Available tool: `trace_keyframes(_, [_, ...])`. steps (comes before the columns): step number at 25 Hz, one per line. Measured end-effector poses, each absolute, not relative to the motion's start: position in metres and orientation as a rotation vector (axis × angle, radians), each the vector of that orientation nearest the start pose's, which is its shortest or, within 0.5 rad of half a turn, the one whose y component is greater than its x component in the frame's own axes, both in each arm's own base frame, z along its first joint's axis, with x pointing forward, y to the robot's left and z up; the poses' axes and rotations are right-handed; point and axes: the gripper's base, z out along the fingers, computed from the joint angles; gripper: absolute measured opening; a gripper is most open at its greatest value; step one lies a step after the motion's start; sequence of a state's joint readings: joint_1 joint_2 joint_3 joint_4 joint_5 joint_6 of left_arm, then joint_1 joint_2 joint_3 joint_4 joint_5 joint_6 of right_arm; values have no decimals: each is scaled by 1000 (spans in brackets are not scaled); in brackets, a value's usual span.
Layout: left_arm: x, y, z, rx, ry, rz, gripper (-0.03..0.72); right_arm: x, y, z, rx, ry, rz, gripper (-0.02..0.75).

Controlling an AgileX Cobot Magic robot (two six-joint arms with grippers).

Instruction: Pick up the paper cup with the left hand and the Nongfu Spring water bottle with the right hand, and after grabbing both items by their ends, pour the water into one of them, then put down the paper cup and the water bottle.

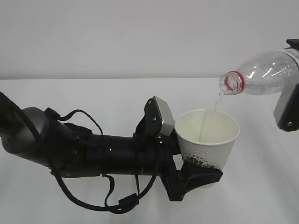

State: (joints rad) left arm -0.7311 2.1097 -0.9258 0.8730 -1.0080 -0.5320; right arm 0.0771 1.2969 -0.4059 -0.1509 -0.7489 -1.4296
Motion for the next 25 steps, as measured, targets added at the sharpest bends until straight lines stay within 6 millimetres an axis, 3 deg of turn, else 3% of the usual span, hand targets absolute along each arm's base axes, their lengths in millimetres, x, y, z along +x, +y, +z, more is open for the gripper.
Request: trace_keyframes(25, [242,-296,112,1179,1560,-1127,543,240,28,234,-1313,1135,-1026,440])
